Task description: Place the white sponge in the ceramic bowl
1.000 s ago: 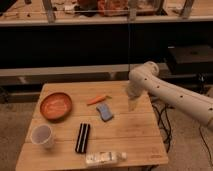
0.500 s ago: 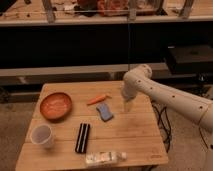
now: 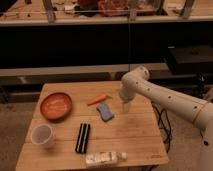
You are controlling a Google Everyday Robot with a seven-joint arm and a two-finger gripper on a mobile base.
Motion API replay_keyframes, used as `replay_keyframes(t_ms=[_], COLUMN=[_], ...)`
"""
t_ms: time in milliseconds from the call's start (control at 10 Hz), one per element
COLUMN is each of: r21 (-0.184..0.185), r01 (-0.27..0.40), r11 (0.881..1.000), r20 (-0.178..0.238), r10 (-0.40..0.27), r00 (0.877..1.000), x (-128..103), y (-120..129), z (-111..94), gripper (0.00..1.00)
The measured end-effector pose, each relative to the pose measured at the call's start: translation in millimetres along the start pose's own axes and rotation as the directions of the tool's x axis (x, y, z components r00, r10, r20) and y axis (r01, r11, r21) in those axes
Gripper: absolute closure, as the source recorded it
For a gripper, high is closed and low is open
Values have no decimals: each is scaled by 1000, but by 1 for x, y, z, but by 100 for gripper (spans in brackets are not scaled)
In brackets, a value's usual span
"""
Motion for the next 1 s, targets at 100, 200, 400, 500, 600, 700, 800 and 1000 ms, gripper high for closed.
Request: replay_keyframes(t_ms=[100,200,400,500,600,700,800,1000], r21=[-3,-6,-15,-17,-21,-24,-25,-34], r01=[3,9,14,16,15,14,13,14], r11=[1000,1000,1000,1000,1000,1000,1000,999], r20=[5,9,23,31,39,43,48,63], r10=[-3,-9,-13,-15,-14,-13,-12,-12], r00=[1000,1000,1000,999,999,999,999,998], x=[-4,-7,-10,-15,-17,-17,-18,-22], y=[-1,-2,-1,-2,-2,-1,-2,-2], z=[3,6,17,22,25,28,30,37], gripper=[20,20,20,20,20,20,20,20])
